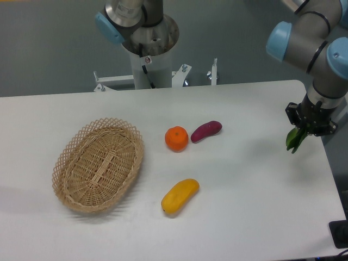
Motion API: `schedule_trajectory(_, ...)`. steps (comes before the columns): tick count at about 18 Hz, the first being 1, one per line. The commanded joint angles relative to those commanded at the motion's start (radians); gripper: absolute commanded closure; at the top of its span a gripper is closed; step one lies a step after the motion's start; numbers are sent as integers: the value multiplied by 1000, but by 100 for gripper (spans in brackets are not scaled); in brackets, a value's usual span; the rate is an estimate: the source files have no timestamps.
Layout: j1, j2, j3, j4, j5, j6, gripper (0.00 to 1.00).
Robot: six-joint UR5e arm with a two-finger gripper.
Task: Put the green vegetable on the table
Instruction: 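Hold the green bok choy in the gripper above the table edge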
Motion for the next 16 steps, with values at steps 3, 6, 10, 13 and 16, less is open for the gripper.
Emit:
schedule_trajectory(3, 0, 0, 0, 0, 0, -2, 82)
schedule_trajectory(6, -2, 0, 0, -2, 0, -3, 81)
schedule_trajectory(10, -3, 2, -14, 3, -2, -5, 81)
schedule_trajectory(13, -5, 3, -18, 5, -5, -8, 81)
schedule_trajectory(16, -11, 14, -43, 6, -8, -14, 82)
